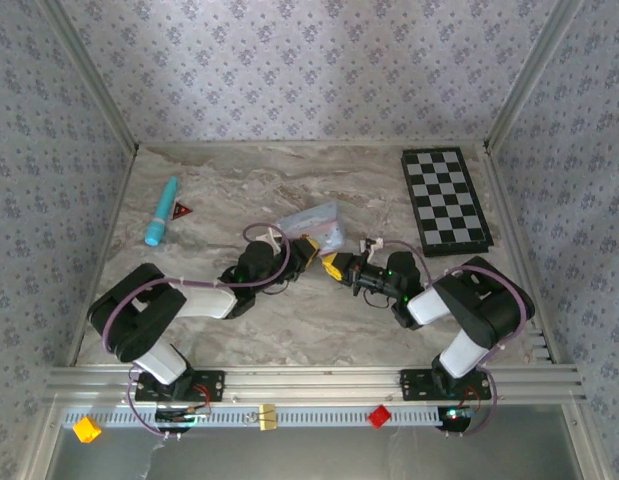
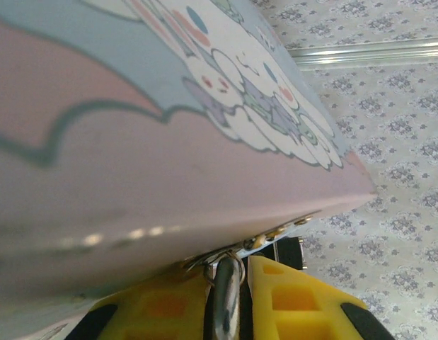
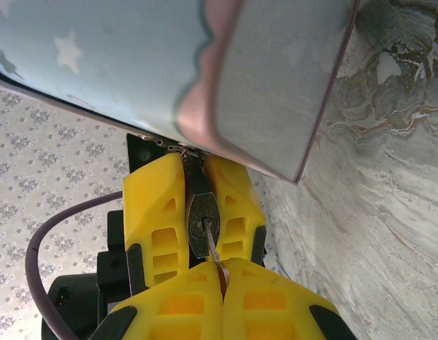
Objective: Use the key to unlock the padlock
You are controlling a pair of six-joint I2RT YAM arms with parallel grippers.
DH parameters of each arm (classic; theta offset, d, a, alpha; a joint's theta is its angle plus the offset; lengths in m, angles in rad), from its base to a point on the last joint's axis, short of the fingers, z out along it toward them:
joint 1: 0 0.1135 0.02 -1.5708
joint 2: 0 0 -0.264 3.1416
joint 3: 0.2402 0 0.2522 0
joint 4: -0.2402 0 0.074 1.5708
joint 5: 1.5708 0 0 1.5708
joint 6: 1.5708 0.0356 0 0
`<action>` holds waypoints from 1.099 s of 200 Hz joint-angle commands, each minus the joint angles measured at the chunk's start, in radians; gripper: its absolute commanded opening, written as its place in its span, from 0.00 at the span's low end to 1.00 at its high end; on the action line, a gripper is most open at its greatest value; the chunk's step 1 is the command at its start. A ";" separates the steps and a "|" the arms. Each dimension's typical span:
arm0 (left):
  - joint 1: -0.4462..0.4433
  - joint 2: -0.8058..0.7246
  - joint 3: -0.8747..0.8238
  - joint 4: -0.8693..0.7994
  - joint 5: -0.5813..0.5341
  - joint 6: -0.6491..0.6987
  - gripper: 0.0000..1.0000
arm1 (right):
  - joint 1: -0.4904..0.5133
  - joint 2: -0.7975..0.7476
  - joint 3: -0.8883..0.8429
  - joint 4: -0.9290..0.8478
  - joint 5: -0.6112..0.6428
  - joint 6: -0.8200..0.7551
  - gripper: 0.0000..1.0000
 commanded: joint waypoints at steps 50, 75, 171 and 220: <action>-0.087 -0.010 0.061 0.095 0.226 0.064 0.00 | -0.010 -0.058 0.074 0.032 0.009 -0.023 0.00; -0.089 -0.004 0.062 0.091 0.226 0.066 0.00 | 0.007 -0.051 0.080 0.032 0.002 -0.037 0.00; -0.095 0.015 0.080 0.077 0.244 0.076 0.00 | 0.016 -0.058 0.029 0.031 0.039 -0.099 0.00; -0.100 -0.023 0.062 0.046 0.238 0.095 0.00 | -0.050 -0.046 -0.003 0.032 0.029 -0.095 0.00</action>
